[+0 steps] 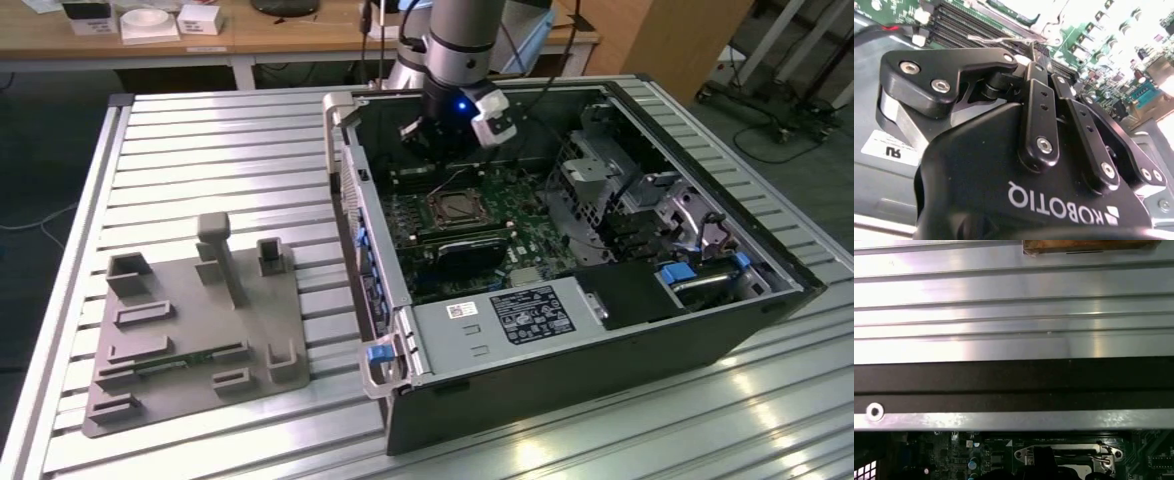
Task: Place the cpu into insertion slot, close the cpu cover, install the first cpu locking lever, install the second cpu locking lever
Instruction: 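Install the first cpu locking lever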
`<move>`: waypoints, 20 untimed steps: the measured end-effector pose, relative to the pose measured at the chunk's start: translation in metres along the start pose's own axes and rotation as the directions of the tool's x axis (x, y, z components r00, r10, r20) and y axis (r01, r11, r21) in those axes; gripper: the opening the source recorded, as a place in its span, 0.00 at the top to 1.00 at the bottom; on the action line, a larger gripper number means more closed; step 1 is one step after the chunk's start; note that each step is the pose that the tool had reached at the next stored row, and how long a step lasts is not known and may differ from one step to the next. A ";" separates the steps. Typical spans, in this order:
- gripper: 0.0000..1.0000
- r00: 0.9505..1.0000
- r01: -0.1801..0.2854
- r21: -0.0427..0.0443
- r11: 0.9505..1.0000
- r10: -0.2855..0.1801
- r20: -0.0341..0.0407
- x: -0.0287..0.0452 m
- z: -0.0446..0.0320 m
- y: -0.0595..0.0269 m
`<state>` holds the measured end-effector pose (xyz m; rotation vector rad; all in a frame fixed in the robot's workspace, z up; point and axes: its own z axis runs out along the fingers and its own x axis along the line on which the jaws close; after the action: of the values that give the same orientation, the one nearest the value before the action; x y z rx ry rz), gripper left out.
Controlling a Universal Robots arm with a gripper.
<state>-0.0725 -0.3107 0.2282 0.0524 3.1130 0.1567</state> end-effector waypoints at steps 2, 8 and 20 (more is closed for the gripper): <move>0.90 1.000 -0.001 -0.037 0.999 0.001 -0.001 0.0006 -0.0001 -0.0012; 0.90 1.000 -0.002 -0.078 0.997 0.002 -0.003 0.0027 0.0024 -0.0130; 0.90 1.000 0.021 -0.138 0.990 -0.023 -0.007 0.0064 0.0127 -0.0242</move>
<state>-0.0793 -0.3333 0.2130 0.0148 3.1000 0.3716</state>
